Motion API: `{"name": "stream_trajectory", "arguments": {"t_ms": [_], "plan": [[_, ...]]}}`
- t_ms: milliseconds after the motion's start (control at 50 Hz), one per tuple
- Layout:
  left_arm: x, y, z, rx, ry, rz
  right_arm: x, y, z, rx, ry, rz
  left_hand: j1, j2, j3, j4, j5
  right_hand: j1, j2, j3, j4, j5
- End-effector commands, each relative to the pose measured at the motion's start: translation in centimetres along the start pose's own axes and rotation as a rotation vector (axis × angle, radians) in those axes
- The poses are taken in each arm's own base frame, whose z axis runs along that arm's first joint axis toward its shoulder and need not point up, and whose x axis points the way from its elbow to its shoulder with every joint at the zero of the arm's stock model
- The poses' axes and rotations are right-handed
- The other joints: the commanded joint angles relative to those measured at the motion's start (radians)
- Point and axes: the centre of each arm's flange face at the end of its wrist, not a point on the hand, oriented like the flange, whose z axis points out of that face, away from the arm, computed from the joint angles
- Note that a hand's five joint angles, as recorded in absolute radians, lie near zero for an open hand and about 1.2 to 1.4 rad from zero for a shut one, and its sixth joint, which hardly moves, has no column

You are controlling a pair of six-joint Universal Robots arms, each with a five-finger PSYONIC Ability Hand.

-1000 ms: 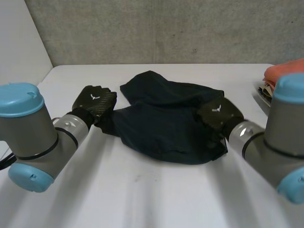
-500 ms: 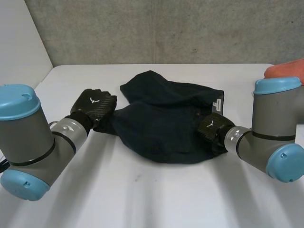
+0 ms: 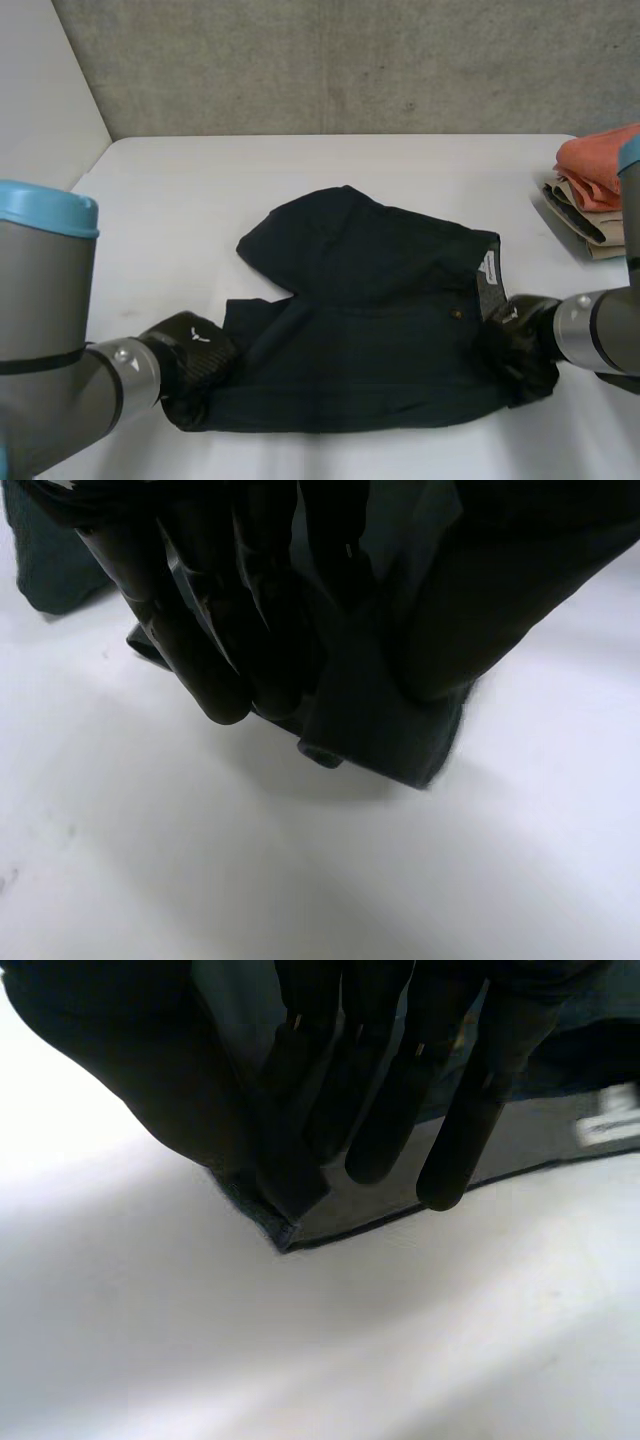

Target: Fold the laundry.

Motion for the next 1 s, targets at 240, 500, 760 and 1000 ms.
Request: {"name": "stream_trajectory", "arguments": {"t_ms": [240,500,760,1000], "plan": [[-16.0,-21.4,-5.7,1.109,-0.768,-0.03,12.4,-16.3,-9.4,1.089,0.796,0.216,0.237,0.199,0.207,0.201,0.221,0.301,0.217,0.21,0.203,0.231],[-14.2,-16.3,-2.2,0.852,-0.604,-0.148,9.1,-14.8,-5.4,1.022,0.693,0.195,0.237,0.199,0.207,0.201,0.221,0.301,0.217,0.21,0.203,0.231],[-6.0,-3.3,6.3,0.488,-0.306,-0.19,0.8,-3.7,6.9,0.521,0.307,0.164,0.237,0.199,0.207,0.201,0.221,0.301,0.217,0.21,0.203,0.231],[-1.5,0.5,1.7,0.235,-0.153,-0.143,-1.6,0.1,2.0,0.184,0.102,0.112,0.237,0.199,0.207,0.201,0.221,0.301,0.217,0.21,0.203,0.231]]}}
